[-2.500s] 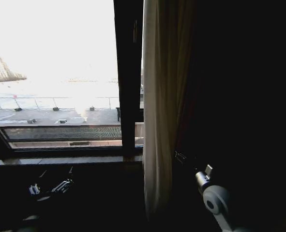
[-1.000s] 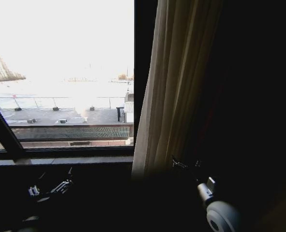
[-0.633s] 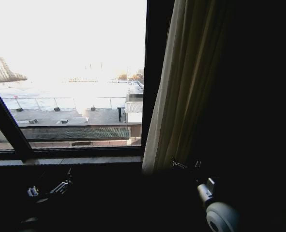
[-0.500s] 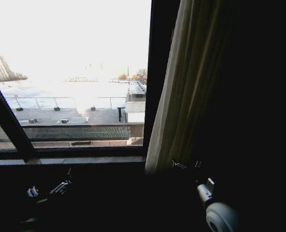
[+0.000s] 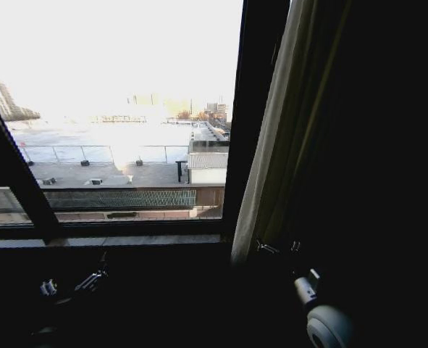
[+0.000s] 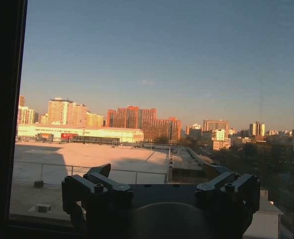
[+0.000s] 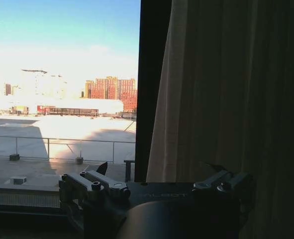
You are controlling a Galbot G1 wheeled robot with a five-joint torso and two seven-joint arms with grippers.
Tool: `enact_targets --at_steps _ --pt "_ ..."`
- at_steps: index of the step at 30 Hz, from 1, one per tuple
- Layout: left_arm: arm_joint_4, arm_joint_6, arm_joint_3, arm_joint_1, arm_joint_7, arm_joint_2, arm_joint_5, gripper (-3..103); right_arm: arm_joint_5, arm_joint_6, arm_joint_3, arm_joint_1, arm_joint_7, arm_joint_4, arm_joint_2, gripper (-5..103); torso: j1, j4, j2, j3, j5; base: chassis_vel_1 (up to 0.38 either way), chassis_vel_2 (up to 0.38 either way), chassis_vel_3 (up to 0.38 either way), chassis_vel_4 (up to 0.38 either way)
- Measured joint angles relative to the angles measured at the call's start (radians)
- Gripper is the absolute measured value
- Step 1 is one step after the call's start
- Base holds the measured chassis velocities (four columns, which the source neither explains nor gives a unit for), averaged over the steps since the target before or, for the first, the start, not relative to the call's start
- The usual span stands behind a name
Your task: Open the curtains by pulling them apart, changing their state from closed to fully open.
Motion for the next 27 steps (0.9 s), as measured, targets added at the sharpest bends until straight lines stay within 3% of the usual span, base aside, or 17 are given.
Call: enact_targets --at_steps 7,27 --pt "0.000 -0.006 -0.001 0.002 0.000 0.002 -0.001 100 -0.003 0.003 -0.002 0.000 -0.001 -0.001 0.004 100 0.000 0.0000 0.000 0.000 -0.0007 -0.025 0.034 0.017 -0.051" --pt "0.000 -0.008 0.000 -0.002 0.000 0.004 0.001 100 -0.006 -0.003 -0.004 0.006 -0.002 -0.007 0.011 100 0.001 0.0001 0.000 0.000 -0.0006 -0.090 0.159 0.082 -0.155"
